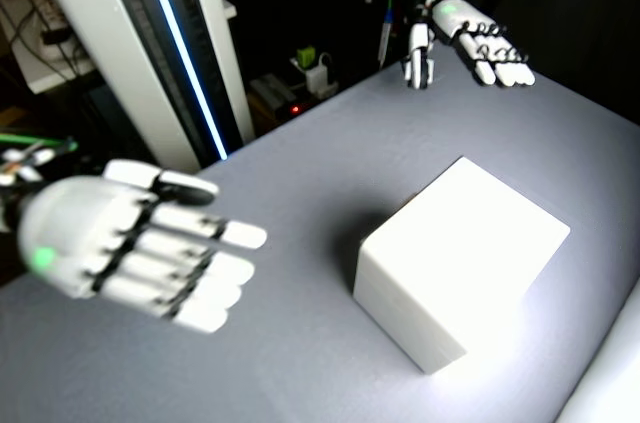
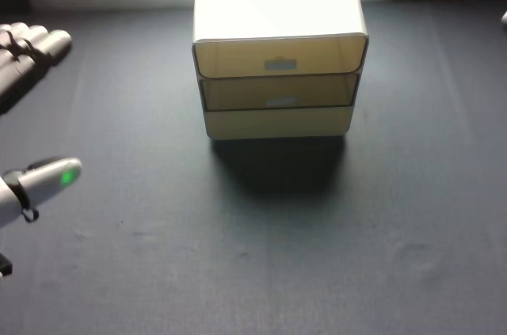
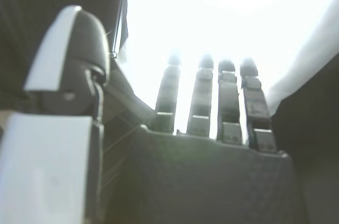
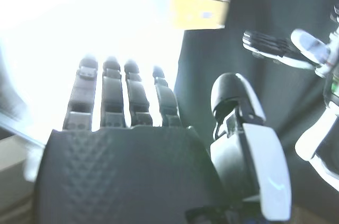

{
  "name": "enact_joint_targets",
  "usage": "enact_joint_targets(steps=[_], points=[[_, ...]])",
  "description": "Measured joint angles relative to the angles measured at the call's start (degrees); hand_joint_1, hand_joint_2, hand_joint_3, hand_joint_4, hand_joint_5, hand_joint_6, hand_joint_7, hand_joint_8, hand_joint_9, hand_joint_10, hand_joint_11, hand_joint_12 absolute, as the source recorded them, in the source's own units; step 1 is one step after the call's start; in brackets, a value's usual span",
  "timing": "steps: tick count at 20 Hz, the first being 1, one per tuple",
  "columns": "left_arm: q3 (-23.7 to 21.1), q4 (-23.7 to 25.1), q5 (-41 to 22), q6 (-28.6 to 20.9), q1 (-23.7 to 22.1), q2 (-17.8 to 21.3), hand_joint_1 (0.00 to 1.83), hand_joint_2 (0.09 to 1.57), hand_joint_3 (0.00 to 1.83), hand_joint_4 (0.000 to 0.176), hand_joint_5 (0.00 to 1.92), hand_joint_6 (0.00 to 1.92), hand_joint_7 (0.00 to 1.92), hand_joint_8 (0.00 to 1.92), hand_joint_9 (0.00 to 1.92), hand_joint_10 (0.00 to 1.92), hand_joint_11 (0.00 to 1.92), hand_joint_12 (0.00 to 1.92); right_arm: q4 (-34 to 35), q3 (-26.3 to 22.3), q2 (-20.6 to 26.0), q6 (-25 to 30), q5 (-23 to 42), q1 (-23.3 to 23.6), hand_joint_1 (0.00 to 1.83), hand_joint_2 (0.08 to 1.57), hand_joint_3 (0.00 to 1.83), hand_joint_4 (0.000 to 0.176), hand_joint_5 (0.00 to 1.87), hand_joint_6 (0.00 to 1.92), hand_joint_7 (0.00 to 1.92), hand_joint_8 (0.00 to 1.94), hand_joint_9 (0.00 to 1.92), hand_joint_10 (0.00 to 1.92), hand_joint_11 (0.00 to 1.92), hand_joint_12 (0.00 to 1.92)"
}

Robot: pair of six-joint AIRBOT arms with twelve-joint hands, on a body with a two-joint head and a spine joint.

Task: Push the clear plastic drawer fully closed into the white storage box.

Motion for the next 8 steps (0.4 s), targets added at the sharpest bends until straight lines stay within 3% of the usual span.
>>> enact_joint_targets(steps=[1,2,3,4,6,8], points=[[0.0,0.0,-0.4,0.0,0.0,0.0,0.12,1.21,0.00,0.127,0.00,0.00,0.00,0.00,0.00,0.00,0.00,0.00,0.1,0.0,0.0,0.0,1.3,0.0,0.16,1.34,0.00,0.069,0.00,0.00,0.00,0.00,0.00,0.00,0.00,0.00],[0.0,0.1,-0.6,0.0,0.0,0.0,0.12,1.22,0.00,0.139,0.00,0.00,0.00,0.00,0.00,0.00,0.00,0.00,0.1,-0.2,0.0,0.0,1.5,0.0,0.16,1.33,0.00,0.079,0.00,0.00,0.00,0.00,0.00,0.00,0.00,0.00],[0.0,0.0,-0.8,0.0,0.0,0.0,0.14,1.21,0.00,0.169,0.00,0.00,0.00,0.00,0.00,0.00,0.00,0.00,0.1,-0.4,0.2,0.0,1.5,0.0,0.14,1.30,0.00,0.091,0.00,0.00,0.00,0.00,0.00,0.00,0.00,0.00],[0.0,-0.3,-1.5,0.0,0.0,0.0,0.13,1.18,0.00,0.175,0.00,0.00,0.00,0.00,0.00,0.00,0.00,0.00,-0.2,-0.7,0.6,0.0,1.9,-0.7,0.14,1.28,0.00,0.108,0.00,0.00,0.00,0.00,0.00,0.00,0.00,0.00],[-0.3,-0.8,-2.0,0.2,0.0,0.9,0.07,1.22,0.00,0.176,0.00,0.00,0.00,0.00,0.00,0.00,0.00,0.00,0.4,-1.0,1.7,0.0,3.8,-1.3,0.21,1.28,0.00,0.069,0.00,0.00,0.00,0.00,0.00,0.00,0.00,0.00],[-0.3,-0.8,-2.5,0.3,-0.1,1.8,0.11,1.27,0.02,0.158,0.00,0.00,0.00,0.00,0.00,0.00,0.00,0.00,1.4,-1.0,2.7,-0.1,6.1,-1.5,0.21,1.27,0.00,0.018,0.00,0.00,0.00,0.00,0.00,0.00,0.00,0.00]])
